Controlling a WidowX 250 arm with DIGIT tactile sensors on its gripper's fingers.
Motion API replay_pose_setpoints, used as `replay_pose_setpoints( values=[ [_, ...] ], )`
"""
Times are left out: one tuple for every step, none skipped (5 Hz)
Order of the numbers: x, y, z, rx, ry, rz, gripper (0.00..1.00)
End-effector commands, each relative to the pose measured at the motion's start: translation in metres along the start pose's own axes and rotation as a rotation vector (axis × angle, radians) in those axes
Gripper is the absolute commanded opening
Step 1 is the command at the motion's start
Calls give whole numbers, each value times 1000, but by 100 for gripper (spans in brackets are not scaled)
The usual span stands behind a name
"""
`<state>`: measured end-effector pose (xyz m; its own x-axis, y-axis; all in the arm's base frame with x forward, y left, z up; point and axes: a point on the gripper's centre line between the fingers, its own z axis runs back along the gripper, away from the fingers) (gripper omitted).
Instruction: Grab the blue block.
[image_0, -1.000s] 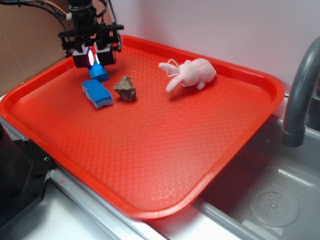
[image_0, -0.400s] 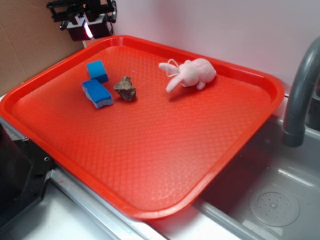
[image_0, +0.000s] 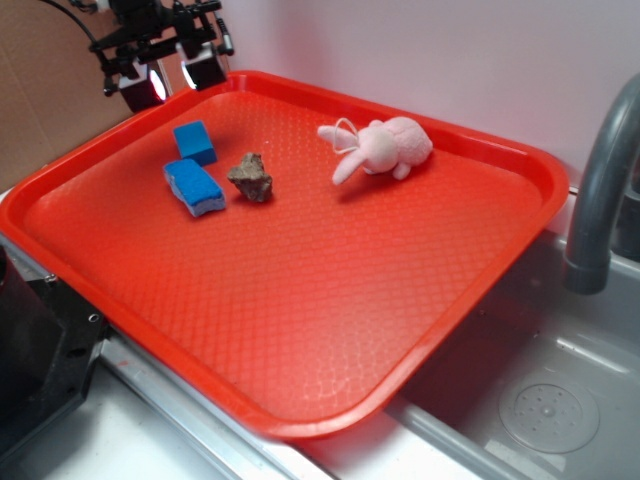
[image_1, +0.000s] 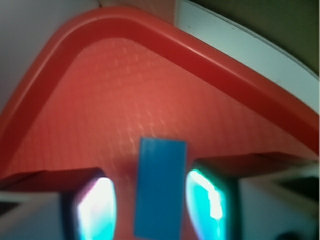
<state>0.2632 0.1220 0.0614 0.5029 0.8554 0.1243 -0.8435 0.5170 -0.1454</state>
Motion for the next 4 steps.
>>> replay_pose_setpoints(
  values=[
    [-23, 20, -27, 17, 55, -58, 100],
    [-36, 32, -36, 74, 77, -67, 100],
    [-44, 39, -34, 82, 65, -92, 0],
    [-25, 8, 3, 16, 8, -290, 0]
  ],
)
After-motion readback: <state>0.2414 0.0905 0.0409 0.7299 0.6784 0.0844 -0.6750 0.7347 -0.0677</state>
